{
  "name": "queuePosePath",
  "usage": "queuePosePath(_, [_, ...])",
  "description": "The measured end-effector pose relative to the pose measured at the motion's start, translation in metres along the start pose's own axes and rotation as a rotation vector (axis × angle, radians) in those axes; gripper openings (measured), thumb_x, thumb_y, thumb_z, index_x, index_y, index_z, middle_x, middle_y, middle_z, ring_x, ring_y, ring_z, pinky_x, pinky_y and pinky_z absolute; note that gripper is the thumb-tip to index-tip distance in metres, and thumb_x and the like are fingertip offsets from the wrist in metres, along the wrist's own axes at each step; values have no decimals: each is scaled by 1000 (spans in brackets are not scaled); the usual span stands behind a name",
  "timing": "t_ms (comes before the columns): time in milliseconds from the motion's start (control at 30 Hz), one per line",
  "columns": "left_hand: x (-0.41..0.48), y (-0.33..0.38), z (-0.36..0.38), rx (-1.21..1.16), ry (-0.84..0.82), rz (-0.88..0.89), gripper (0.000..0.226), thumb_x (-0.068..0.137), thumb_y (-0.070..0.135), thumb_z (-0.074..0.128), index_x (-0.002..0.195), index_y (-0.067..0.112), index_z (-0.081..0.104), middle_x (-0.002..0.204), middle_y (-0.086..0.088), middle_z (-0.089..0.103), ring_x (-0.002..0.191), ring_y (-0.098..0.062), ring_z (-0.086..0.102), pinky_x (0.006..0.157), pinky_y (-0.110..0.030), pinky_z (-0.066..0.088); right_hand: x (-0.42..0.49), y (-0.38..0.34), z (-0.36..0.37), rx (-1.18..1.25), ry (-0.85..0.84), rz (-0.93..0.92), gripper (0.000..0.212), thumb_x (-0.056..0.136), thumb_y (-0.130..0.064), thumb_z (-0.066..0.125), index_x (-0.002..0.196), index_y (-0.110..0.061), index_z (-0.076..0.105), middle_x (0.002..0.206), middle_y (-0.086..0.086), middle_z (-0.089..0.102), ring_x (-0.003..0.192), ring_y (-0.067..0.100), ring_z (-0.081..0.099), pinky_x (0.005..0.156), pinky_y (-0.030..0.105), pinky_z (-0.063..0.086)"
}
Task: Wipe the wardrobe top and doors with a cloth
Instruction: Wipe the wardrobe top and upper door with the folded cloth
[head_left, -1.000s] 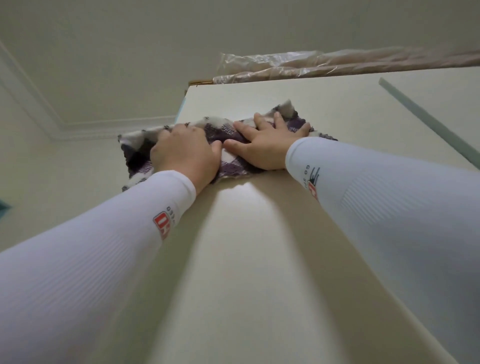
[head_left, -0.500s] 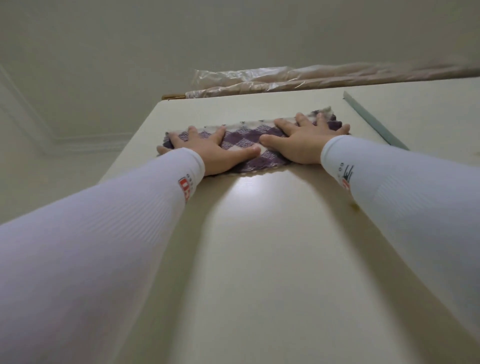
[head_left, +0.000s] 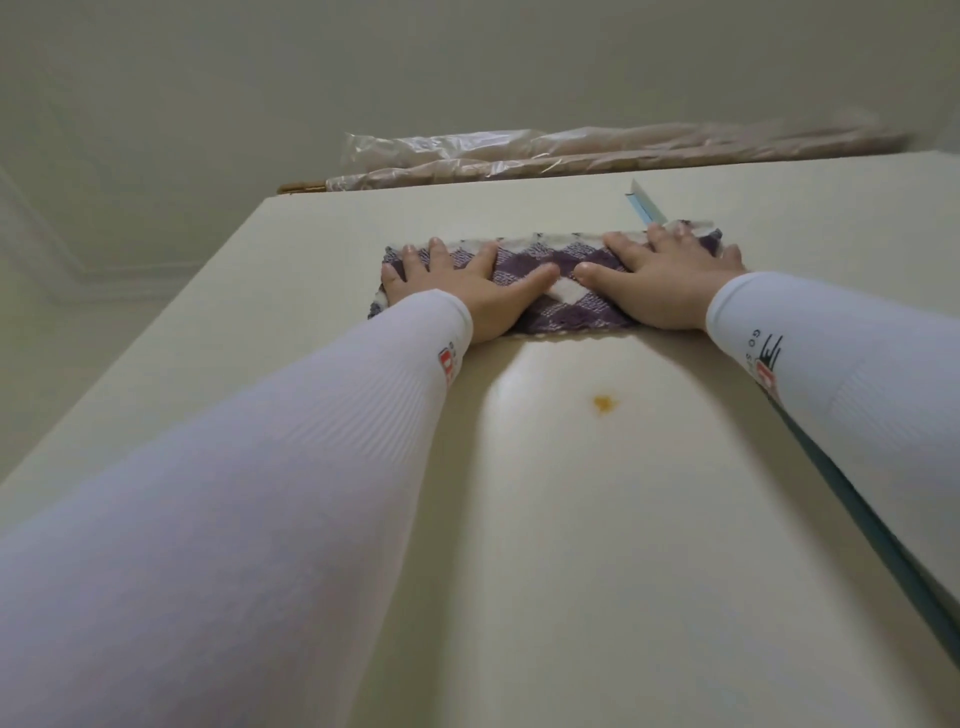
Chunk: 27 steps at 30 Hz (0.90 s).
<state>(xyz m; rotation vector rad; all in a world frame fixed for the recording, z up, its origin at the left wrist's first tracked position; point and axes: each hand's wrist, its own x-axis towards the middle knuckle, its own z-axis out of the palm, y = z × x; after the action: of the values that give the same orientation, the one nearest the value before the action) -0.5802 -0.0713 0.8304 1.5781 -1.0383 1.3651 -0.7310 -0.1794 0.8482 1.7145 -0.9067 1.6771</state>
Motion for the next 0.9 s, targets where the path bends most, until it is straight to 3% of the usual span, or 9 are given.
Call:
queuePosePath(133, [-15, -9, 1, 0, -7, -5, 92, 63, 91, 22, 142, 47, 5, 156, -6, -5, 141, -33, -9, 111, -52, -7, -16, -7, 0, 16, -20, 10, 76, 76, -82, 15, 144, -47, 9, 158, 1, 0, 144, 23, -5, 111, 54, -3])
queuePosePath(633, [-107, -32, 17, 39, 6, 39, 95, 61, 92, 18, 142, 48, -1, 156, -6, -10, 140, -34, -15, 109, -53, -9, -132, -16, 6, 1, -70, 59, 78, 76, -82, 12, 144, -46, 0, 157, 1, -6, 143, 26, -10, 110, 57, -3])
queuePosePath(900, [-119, -104, 6, 69, 27, -30, 96, 56, 94, 12, 140, 50, -2, 156, -1, -8, 141, -30, -12, 110, -54, -4, -145, -90, 12, 29, -62, -8, 75, 80, -77, 13, 145, -43, -2, 157, 5, -9, 142, 30, -14, 109, 58, -9])
